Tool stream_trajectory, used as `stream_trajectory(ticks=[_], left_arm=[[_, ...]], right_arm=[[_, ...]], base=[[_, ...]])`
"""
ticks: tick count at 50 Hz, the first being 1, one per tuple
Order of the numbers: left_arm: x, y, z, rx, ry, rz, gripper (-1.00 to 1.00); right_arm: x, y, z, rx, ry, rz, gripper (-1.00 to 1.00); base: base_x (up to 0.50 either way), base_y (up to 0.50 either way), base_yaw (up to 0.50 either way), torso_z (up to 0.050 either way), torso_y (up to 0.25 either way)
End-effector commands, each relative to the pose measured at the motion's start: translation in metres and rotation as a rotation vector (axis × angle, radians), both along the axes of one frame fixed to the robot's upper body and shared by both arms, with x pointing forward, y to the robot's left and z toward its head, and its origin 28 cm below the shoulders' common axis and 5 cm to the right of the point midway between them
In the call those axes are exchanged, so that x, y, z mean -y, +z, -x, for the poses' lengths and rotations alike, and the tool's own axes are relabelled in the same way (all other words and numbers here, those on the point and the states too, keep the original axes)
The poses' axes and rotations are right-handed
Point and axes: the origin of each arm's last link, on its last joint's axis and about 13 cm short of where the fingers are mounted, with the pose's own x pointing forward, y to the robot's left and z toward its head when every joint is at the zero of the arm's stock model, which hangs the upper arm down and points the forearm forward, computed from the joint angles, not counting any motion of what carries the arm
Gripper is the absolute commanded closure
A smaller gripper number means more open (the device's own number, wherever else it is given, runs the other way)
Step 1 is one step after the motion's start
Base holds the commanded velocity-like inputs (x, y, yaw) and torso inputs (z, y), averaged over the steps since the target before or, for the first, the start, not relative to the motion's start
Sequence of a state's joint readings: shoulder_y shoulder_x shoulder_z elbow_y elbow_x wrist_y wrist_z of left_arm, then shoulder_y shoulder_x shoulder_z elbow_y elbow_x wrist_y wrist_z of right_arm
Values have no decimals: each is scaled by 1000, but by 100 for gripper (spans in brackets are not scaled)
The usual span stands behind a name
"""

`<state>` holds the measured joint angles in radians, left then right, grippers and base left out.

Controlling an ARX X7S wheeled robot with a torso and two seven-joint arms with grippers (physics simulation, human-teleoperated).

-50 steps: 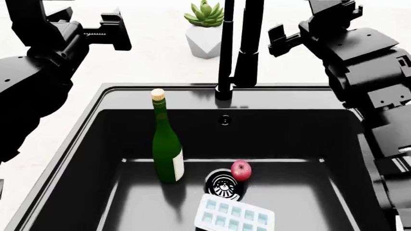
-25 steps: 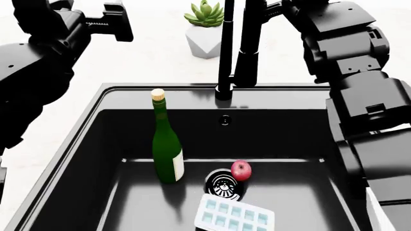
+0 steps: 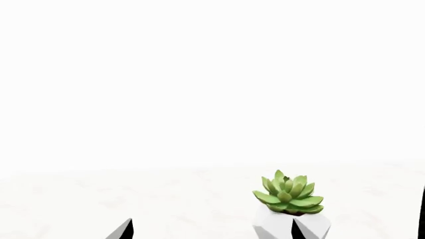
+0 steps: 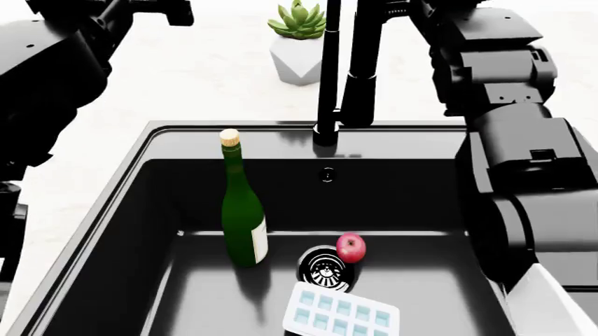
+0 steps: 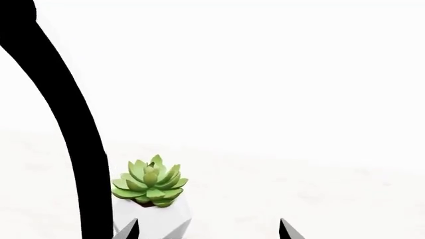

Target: Pick the ice cube tray and bottle and place them in the sink. Then turn on the water.

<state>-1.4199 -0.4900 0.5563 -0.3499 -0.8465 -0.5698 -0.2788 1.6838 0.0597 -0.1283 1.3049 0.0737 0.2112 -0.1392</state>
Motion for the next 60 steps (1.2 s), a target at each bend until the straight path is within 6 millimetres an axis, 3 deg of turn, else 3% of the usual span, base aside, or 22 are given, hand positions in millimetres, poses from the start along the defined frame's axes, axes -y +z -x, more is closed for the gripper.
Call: stream_trajectory(ticks=[1,16,27,31,60], left_arm=[[6,16,-28,-2,48,-18,-100],[17,31,-56,-14,74,-33,-100],[24,53,-52,10,50,-34,-100],[26,61,-50,22,45,-39,-100],[26,55,-51,-14,36,9,-100]], right_arm=[[-4,-4,0,-22,29,-60,-100],[-3,0,0,-28,33,-57,-100],[0,50,11,43,1,-1,-100],[-1,58,13,56,3,7,-100],[-6,36,7,13,34,-18,-100]], base=[[0,0,0,0,0],[0,0,0,0,0],[0,0,0,0,0],[0,0,0,0,2],[0,0,0,0,-15]])
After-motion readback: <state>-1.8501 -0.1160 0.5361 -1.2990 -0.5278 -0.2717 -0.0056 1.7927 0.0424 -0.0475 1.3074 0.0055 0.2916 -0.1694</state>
